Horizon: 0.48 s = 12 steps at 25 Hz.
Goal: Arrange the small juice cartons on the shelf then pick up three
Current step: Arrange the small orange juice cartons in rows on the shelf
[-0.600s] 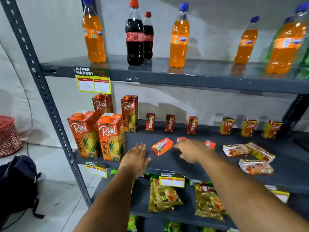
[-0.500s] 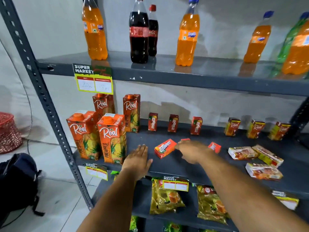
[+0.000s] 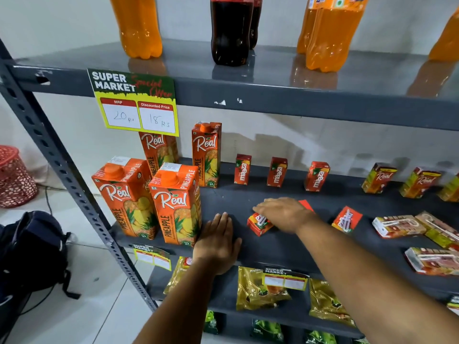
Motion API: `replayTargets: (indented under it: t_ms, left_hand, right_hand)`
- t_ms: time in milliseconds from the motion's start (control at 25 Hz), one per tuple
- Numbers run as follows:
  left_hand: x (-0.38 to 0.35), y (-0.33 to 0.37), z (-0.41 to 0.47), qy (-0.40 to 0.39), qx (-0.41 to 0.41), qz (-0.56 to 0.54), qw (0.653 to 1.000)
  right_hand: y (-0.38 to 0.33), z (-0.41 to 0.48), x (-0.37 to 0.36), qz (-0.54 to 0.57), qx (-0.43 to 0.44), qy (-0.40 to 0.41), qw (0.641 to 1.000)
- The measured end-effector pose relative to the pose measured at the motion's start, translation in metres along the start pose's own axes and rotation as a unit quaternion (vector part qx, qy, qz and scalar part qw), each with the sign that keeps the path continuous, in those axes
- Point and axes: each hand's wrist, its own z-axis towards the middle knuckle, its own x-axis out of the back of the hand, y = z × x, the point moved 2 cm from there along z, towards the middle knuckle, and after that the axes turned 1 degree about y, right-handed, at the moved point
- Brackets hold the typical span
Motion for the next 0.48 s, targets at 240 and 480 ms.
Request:
replayTargets:
  t_ms: [240,480]
  left_hand:
    - [0.003,0.0,0.0,0.008,-0.001,-0.008,1.0]
    - [0.003,0.0,0.001,0.005,-0.001,-0.013,1.0]
  right_hand:
    - [0.007,0.004,-0.005,0.046,-0.071,0.141,0.986]
    - [-0.013,-0.002,-0.034,0.4,-0.317,0.326,0.796]
